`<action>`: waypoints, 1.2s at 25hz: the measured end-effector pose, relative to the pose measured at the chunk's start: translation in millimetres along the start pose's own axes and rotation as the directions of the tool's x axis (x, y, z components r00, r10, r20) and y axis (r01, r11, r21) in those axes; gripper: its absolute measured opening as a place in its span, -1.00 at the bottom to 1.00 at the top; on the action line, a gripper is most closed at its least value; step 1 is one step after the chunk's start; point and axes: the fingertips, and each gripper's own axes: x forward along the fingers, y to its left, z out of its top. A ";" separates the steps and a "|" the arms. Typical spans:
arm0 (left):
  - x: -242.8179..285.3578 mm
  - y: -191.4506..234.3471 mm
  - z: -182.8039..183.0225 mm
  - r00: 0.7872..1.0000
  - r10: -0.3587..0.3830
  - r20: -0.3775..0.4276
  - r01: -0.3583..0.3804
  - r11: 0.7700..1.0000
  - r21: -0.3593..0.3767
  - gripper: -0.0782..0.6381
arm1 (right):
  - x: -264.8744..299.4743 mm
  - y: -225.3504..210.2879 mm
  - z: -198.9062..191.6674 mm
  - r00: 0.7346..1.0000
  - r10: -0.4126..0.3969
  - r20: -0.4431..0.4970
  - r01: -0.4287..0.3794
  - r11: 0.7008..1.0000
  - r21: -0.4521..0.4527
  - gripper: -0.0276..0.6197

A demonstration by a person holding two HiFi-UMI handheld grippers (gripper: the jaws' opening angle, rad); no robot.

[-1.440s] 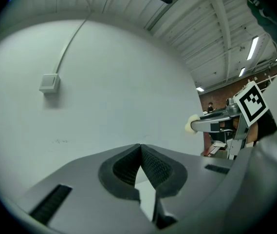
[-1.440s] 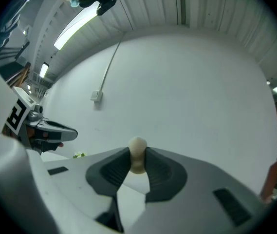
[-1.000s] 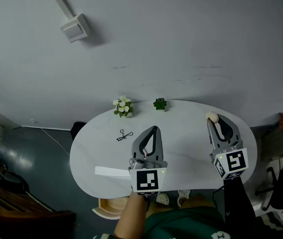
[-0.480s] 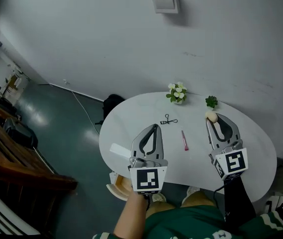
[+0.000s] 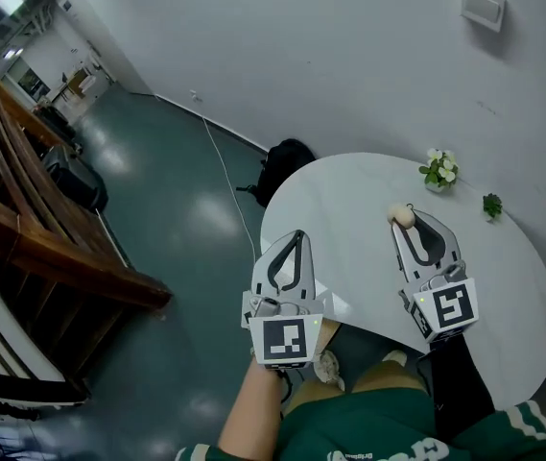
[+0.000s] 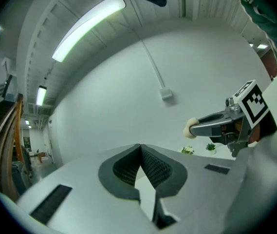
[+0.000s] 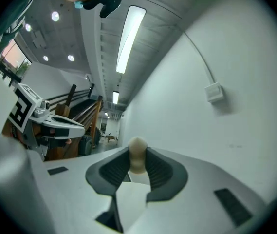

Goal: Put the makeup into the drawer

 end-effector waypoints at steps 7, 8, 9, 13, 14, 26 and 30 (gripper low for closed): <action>-46.4 78.0 -43.5 0.993 0.102 -0.060 -0.102 0.995 0.002 -0.78 | 50.3 90.7 -12.7 0.992 0.127 -0.010 -0.127 0.992 0.024 -0.59; -51.5 85.2 -47.5 0.992 0.112 -0.061 -0.112 0.994 -0.001 -0.78 | 55.0 101.9 -14.8 0.989 0.144 -0.014 -0.144 0.989 0.024 -0.59; -56.2 91.6 -51.7 0.991 0.122 -0.063 -0.122 0.993 -0.004 -0.78 | 59.3 113.2 -17.9 0.986 0.163 -0.020 -0.163 0.986 0.025 -0.59; -75.0 114.2 -71.6 0.984 0.156 -0.081 -0.157 0.988 -0.010 -0.78 | 75.3 163.0 -42.0 0.966 0.246 -0.082 -0.243 0.969 0.051 -0.59; -79.7 118.8 -77.0 0.983 0.163 -0.086 -0.165 0.986 -0.012 -0.78 | 78.6 176.6 -52.4 0.957 0.271 -0.102 -0.265 0.962 0.062 -0.59; -127.7 144.0 -142.8 0.964 0.200 -0.174 -0.202 0.979 0.002 -0.78 | 76.7 323.7 -216.0 0.754 0.537 -0.378 -0.510 0.841 0.178 -0.60; -140.5 149.3 -162.5 0.955 0.215 -0.203 -0.221 0.975 -0.010 -0.78 | 69.9 354.0 -267.3 0.683 0.576 -0.450 -0.540 0.812 0.222 -0.60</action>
